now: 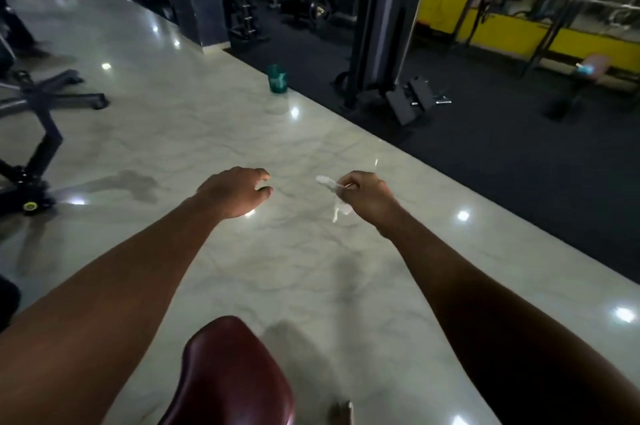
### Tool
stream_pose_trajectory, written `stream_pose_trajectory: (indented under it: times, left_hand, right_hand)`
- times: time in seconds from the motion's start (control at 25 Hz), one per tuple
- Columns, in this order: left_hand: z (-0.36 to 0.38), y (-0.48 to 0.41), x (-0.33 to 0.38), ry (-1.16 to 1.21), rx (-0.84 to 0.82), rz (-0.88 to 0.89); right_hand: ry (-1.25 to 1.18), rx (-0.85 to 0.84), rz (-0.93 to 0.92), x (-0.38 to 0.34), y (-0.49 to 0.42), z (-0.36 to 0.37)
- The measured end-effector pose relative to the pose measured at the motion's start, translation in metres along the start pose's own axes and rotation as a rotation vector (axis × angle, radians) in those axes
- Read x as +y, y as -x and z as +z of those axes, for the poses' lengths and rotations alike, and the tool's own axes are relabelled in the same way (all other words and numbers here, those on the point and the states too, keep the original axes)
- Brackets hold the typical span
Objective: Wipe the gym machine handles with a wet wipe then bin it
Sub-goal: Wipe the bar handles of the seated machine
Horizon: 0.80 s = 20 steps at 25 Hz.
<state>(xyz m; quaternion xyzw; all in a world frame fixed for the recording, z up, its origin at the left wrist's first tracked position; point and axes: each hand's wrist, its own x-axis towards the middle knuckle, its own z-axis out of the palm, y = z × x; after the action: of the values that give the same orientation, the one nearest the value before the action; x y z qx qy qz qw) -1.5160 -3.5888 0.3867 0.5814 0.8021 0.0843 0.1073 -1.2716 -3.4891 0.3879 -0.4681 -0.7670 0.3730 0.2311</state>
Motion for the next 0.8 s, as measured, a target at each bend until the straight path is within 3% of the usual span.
stream_pose_trajectory:
  times: [0.16, 0.44, 0.8]
  left_hand:
    - [-0.005, -0.064, -0.006, 0.018, -0.02, -0.138]
    - [-0.037, -0.134, -0.072, 0.006, 0.067, -0.406]
    - [-0.09, -0.174, -0.175, -0.003, 0.214, -0.9]
  right_hand:
    - [-0.117, -0.106, 0.006, -0.006, -0.092, 0.003]
    - [-0.086, -0.35, -0.185, -0.049, -0.268, 0.073]
    - [-0.216, -0.887, -0.437, -0.183, -0.442, 0.232]
